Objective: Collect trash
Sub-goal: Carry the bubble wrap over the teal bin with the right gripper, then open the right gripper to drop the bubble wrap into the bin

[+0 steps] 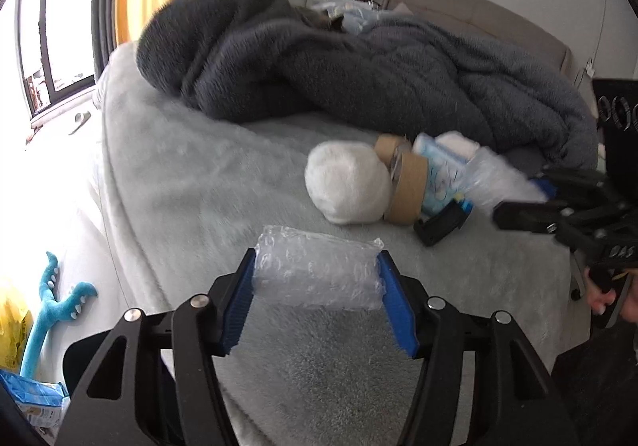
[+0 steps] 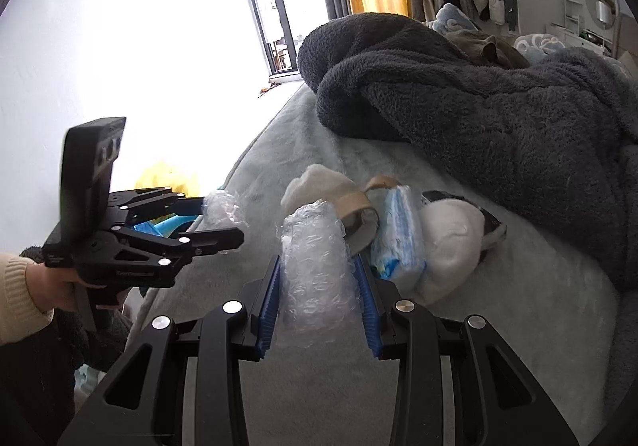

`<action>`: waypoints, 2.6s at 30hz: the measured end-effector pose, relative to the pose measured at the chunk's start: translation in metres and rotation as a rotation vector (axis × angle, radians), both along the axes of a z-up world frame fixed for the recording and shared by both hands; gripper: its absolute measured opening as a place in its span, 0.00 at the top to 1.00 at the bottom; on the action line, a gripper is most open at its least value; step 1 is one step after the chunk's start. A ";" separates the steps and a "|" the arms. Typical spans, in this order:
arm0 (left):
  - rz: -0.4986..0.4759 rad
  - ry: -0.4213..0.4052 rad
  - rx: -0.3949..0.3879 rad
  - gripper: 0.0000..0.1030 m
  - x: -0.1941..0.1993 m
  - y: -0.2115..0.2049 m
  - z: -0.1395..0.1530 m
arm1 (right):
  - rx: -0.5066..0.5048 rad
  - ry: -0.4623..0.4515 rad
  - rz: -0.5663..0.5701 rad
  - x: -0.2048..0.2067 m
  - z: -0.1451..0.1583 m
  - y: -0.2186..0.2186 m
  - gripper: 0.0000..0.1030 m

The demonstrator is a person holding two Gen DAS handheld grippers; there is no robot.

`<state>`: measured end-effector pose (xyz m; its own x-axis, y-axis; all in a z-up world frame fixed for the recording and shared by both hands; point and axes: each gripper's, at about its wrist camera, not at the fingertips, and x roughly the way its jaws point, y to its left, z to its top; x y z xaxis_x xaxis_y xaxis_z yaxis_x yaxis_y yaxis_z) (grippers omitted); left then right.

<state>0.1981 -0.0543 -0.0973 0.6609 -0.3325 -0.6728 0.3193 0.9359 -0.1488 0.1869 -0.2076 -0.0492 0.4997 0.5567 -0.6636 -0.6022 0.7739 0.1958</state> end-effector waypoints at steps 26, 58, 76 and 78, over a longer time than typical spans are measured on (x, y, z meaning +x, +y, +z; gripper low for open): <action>0.395 0.210 0.050 0.40 -0.021 0.187 -0.045 | 0.048 0.028 0.198 0.012 0.009 0.193 0.64; 0.487 0.416 -0.012 0.24 -0.065 0.283 -0.073 | -0.183 0.300 0.241 0.009 -0.102 0.341 0.64; 0.518 0.114 -0.010 0.30 -0.092 0.300 0.007 | -0.368 0.397 0.254 0.000 -0.172 0.370 0.63; 0.513 0.085 -0.005 0.32 -0.093 0.298 0.015 | -0.392 0.400 0.259 -0.002 -0.176 0.372 0.63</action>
<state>0.1050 0.2433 -0.0823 0.6824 0.0170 -0.7307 -0.1941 0.9680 -0.1588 0.1854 0.1645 -0.2256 0.0513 0.3036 -0.9514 -0.7188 0.6726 0.1759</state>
